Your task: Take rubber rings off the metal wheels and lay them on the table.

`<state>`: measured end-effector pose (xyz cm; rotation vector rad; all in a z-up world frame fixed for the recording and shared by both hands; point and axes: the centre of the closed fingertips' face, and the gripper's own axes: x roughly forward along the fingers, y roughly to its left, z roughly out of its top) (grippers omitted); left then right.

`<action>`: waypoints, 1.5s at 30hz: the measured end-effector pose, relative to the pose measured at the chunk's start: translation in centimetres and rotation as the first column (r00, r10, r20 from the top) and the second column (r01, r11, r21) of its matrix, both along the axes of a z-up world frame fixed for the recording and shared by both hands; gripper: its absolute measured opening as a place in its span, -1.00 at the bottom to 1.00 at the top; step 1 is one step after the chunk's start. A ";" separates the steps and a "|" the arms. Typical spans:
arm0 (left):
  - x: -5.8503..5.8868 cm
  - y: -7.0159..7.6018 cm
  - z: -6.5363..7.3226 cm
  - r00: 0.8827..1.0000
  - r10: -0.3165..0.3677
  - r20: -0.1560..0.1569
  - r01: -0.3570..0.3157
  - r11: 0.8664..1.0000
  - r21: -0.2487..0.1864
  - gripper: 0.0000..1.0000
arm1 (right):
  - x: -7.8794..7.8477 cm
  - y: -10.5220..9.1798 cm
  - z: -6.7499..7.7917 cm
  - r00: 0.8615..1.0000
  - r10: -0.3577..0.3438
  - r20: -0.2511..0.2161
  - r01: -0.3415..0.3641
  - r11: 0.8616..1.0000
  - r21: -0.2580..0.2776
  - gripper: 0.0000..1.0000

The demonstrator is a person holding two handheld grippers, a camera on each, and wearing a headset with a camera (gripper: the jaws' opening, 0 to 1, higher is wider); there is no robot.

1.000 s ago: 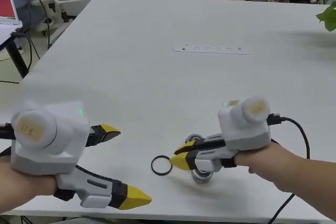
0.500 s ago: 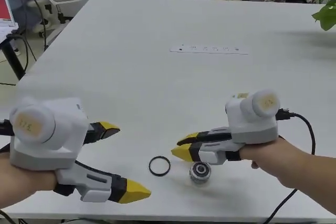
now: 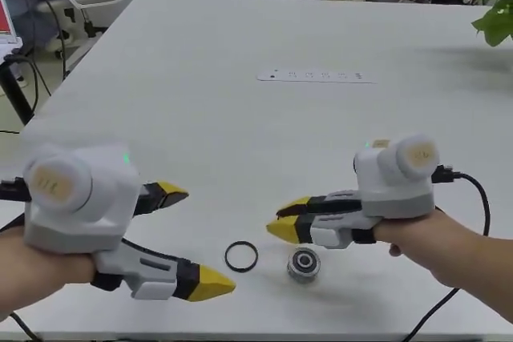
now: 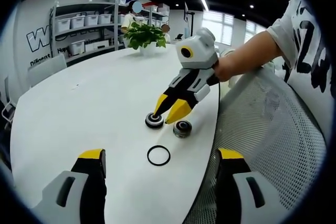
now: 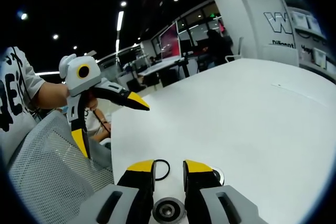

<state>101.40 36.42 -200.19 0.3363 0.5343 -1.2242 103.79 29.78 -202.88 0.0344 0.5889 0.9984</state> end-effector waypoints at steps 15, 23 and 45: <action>1.0 -1.0 0.0 1.000 -0.010 0.005 0.010 1.000 -0.008 0.61 | 0.6 -1.9 0.6 0.999 -0.034 0.028 0.034 0.999 -0.009 -0.60; 1.3 -1.5 0.2 1.000 -0.016 0.014 0.016 1.000 -0.007 0.54 | 0.6 -3.1 0.9 0.998 -0.050 0.046 0.052 0.998 -0.029 -0.59; 1.8 -3.3 0.6 0.999 -0.036 0.039 0.036 0.999 0.005 0.38 | 0.4 -5.3 0.8 0.996 -0.047 0.075 0.052 0.997 -0.066 -0.54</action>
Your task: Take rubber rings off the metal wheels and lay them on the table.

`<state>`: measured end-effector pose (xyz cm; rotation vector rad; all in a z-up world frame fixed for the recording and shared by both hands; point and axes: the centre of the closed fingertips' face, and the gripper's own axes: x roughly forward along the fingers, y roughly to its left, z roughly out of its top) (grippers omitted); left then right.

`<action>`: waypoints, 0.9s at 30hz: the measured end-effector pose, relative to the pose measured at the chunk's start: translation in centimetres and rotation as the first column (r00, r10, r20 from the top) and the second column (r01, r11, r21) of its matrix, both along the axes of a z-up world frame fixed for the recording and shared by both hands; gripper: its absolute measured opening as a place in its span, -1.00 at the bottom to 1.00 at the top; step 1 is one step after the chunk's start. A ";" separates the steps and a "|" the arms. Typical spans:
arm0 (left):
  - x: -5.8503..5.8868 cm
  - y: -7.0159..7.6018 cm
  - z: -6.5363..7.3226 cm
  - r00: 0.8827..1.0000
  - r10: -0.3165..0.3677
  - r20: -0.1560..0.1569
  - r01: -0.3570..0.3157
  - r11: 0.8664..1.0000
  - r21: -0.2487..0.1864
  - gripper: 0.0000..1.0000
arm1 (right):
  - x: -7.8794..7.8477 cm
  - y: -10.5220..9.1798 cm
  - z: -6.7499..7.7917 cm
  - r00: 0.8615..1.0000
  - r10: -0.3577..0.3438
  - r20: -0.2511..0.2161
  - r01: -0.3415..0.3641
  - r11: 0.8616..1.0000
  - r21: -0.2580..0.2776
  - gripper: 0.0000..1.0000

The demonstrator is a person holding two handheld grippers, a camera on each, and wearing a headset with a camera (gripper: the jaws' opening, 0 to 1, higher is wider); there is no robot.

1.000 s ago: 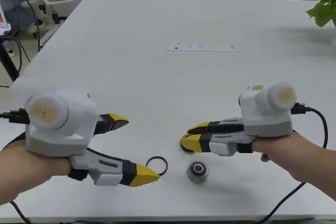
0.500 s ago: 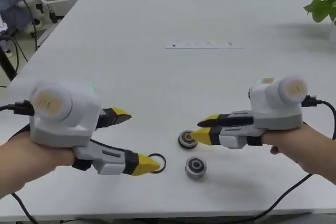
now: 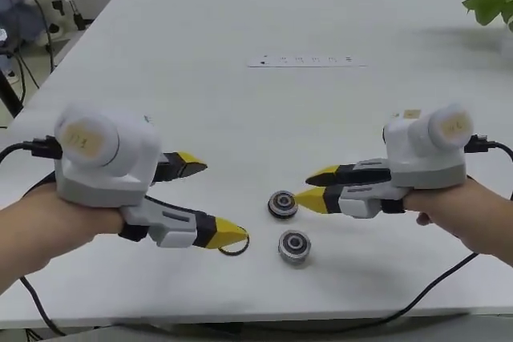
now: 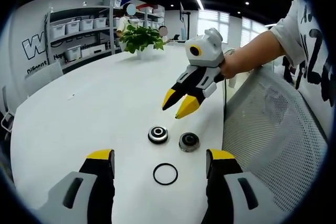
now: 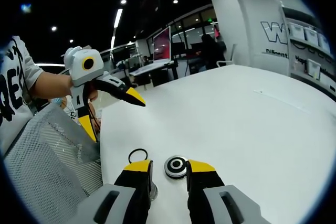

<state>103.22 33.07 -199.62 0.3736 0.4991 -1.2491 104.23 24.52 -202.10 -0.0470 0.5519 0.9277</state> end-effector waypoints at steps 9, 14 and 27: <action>0.0 -0.2 -0.3 1.000 -0.003 0.006 0.003 1.000 0.008 0.31 | -0.2 -0.4 0.0 1.000 0.004 0.008 -0.004 1.000 -0.009 -0.53; 0.0 -0.3 -0.5 1.000 -0.002 0.005 0.002 1.000 0.012 0.29 | -0.4 -0.7 -0.1 1.000 0.010 0.013 -0.010 1.000 -0.019 -0.52; 0.7 -0.8 -0.2 1.000 0.006 0.018 -0.006 1.000 0.000 0.24 | -0.2 -1.1 -0.2 0.999 0.026 0.026 -0.025 0.999 -0.029 -0.49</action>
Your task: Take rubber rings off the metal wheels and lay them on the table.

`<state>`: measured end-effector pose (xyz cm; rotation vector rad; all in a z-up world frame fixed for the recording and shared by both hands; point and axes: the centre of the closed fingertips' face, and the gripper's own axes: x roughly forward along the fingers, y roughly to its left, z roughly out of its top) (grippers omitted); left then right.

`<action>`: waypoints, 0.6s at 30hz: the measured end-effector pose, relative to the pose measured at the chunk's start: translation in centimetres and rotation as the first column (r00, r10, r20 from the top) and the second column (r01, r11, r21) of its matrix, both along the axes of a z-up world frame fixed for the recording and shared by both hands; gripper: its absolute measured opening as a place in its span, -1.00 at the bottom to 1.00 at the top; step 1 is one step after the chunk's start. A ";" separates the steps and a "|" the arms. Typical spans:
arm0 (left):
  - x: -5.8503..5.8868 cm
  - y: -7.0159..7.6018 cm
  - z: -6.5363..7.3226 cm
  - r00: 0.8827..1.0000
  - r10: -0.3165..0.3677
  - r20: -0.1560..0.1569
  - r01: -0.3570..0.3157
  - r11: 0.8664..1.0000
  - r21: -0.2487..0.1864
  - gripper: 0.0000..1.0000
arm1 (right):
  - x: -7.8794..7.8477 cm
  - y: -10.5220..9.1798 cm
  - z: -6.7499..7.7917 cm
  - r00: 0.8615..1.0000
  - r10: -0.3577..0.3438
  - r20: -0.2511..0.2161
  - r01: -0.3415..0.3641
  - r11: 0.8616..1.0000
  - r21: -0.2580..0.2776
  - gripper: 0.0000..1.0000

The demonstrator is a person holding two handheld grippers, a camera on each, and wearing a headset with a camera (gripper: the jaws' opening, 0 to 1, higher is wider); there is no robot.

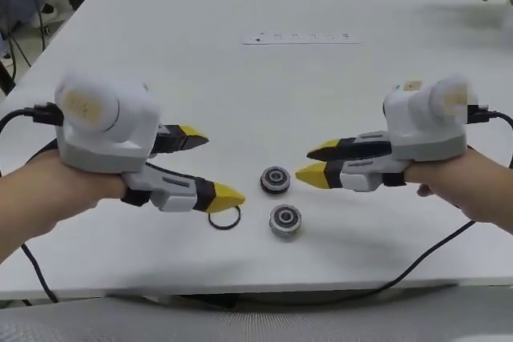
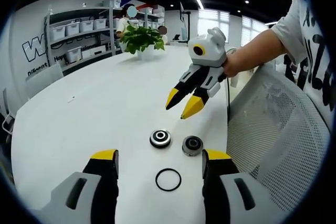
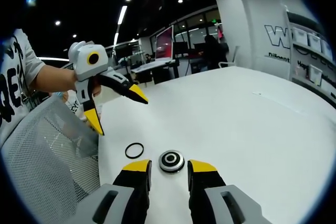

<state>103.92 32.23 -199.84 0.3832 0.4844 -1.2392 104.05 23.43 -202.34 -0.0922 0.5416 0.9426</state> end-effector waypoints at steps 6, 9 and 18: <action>0.3 -0.1 0.0 1.000 -0.001 0.002 0.001 1.000 0.003 0.23 | 0.2 -0.4 -0.3 1.000 0.000 -0.001 0.000 1.000 0.001 -0.49; 0.6 -0.1 -0.1 1.000 0.000 0.001 0.000 1.000 0.006 0.22 | 0.4 -0.5 -0.4 1.000 -0.003 -0.002 0.003 1.000 0.002 -0.49; 1.3 -0.8 -0.3 1.000 -0.009 0.002 0.009 1.000 0.008 0.19 | 0.8 -0.8 -0.6 1.000 -0.007 -0.001 0.007 1.000 0.009 -0.49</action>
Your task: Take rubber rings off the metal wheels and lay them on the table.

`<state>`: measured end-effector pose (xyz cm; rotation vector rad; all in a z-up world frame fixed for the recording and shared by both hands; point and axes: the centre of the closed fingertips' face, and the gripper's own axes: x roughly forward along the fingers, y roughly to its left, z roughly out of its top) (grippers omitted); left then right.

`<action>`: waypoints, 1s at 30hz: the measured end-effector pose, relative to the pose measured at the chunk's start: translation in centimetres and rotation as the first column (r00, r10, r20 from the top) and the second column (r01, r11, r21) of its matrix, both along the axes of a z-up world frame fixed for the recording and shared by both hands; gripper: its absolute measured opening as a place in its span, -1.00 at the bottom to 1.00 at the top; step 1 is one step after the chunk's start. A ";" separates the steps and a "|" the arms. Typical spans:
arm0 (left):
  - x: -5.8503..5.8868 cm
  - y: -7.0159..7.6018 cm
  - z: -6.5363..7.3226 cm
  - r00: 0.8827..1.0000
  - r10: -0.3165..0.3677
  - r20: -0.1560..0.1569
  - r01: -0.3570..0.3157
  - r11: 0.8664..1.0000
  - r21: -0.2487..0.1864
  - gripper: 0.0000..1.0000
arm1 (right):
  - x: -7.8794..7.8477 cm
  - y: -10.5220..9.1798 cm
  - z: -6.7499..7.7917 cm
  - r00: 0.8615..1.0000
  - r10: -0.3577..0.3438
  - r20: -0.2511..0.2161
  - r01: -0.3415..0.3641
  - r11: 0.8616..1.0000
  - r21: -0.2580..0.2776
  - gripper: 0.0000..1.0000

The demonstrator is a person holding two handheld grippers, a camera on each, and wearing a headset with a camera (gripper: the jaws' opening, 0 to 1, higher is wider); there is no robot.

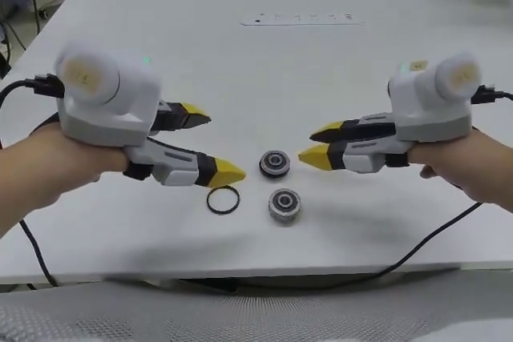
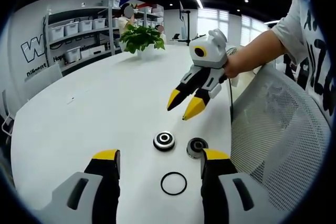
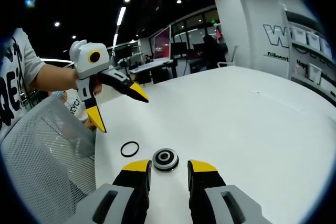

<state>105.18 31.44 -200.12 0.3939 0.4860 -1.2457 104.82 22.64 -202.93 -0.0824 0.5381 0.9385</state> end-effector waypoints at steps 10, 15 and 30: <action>0.3 -1.2 -0.3 1.000 -0.020 -0.007 0.020 1.000 -0.004 0.14 | 0.2 -0.3 -0.3 1.000 -0.007 -0.004 0.007 1.000 0.008 -0.49; 0.6 -1.4 -0.6 1.000 -0.025 -0.010 0.025 1.000 -0.001 0.11 | 0.4 -0.2 -0.4 1.000 -0.007 -0.005 0.007 1.000 0.010 -0.50; 1.0 -1.9 -1.6 0.998 -0.049 -0.026 0.050 0.999 0.018 -0.01 | 0.6 0.2 -0.9 1.000 0.009 -0.004 -0.009 1.000 0.001 -0.50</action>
